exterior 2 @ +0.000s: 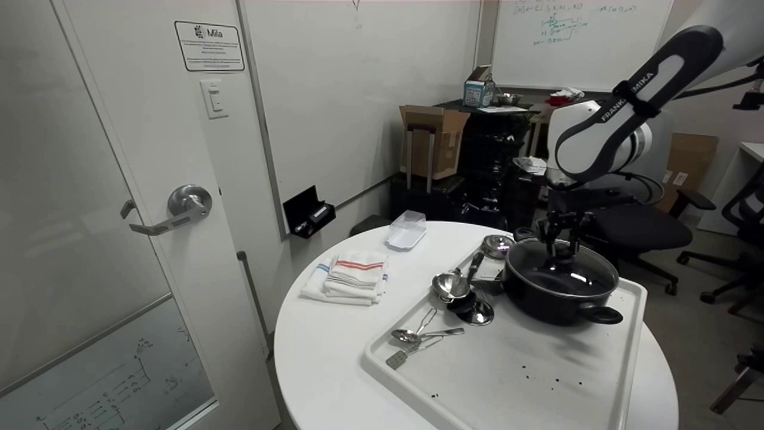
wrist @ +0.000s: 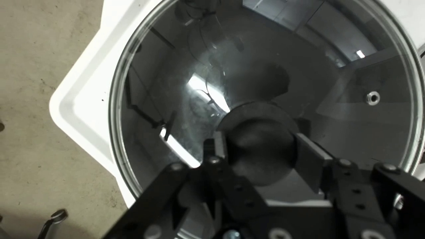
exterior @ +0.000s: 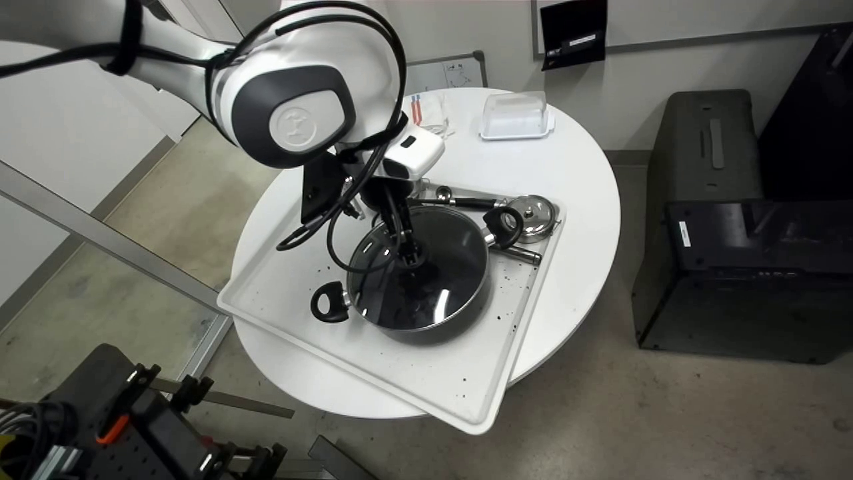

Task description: Put the lid on the black pot

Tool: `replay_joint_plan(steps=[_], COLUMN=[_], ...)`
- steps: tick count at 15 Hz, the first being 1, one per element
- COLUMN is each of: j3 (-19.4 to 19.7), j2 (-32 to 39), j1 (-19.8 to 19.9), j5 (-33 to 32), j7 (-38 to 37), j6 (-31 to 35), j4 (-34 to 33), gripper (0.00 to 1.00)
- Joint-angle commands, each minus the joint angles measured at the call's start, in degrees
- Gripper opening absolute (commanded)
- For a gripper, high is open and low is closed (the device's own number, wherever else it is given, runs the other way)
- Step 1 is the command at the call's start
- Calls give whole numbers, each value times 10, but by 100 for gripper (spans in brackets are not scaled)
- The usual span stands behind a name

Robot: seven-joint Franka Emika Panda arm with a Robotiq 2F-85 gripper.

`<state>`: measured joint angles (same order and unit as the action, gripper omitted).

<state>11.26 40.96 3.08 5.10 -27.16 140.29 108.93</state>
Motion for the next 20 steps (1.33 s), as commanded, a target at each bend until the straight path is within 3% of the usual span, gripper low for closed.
replay_joint_plan(steps=[1,20], j3=[10,-11], j2=[2,15], j1=[-10,0], j5=[2,24], j7=[-13,-2], j6=[-7,23], j4=[-12,-21], gripper=[26,26])
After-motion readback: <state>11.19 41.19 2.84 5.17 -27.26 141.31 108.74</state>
